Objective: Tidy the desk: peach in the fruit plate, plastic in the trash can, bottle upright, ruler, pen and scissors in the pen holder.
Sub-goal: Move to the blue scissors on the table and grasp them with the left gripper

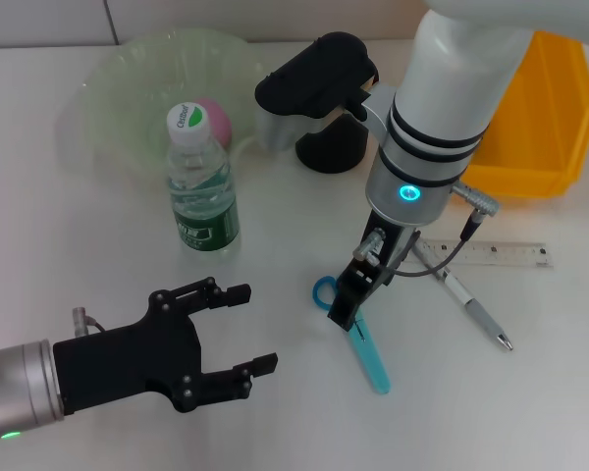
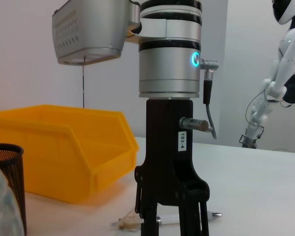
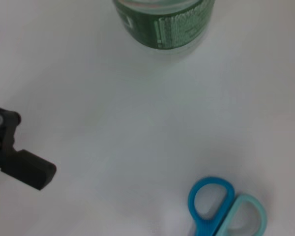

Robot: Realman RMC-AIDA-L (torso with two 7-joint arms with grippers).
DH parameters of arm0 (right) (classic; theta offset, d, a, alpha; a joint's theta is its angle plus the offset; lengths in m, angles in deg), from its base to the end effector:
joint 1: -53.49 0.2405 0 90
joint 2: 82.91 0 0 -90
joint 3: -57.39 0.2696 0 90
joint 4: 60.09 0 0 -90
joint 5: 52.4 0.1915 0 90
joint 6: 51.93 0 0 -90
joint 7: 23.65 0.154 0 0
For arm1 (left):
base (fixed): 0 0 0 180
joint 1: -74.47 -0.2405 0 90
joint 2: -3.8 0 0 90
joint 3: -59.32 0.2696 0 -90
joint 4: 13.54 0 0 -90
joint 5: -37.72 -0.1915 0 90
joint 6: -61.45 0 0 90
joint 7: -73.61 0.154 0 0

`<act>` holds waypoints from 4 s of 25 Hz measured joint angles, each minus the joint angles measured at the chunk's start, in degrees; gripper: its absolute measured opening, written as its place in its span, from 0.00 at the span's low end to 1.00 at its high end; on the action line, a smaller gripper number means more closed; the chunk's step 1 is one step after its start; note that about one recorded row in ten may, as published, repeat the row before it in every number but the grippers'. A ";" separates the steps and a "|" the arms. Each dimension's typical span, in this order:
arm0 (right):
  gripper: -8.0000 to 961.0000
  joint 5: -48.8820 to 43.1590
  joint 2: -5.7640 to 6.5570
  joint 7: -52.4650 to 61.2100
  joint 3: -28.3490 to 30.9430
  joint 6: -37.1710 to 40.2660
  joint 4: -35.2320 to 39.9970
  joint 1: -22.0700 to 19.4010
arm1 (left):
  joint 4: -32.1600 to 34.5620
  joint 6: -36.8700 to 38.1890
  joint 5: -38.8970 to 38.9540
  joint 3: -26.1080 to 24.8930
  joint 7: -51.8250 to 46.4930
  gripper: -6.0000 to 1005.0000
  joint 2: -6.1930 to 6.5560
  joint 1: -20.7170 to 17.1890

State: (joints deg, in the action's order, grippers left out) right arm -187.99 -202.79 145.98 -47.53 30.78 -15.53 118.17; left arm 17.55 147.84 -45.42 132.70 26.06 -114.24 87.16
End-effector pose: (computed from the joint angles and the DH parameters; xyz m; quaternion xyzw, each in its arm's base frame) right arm 0.1217 0.3518 -0.1121 -0.8821 0.3356 -0.3161 0.0967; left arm -0.2862 0.2267 -0.0616 -0.9451 -0.0835 -0.2845 0.1371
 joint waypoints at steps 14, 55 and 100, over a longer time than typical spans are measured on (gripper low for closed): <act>0.82 0.88 0.00 0.00 -0.92 -0.18 -1.45 0.29 | -1.21 0.00 -0.10 0.01 0.00 0.78 -0.08 1.07; 0.82 3.02 0.00 -0.05 -3.41 -1.62 -5.25 2.97 | -2.26 -0.71 -0.09 0.26 0.18 0.78 -0.34 2.73; 0.82 5.26 0.00 -0.10 -5.88 -3.11 -6.77 3.17 | -4.98 -1.32 -0.18 0.36 0.70 0.78 -0.44 5.38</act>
State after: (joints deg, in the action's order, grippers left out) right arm -182.73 -202.79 145.88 -53.41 27.66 -22.30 121.34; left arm 12.57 146.52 -45.60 133.06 26.76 -114.68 92.55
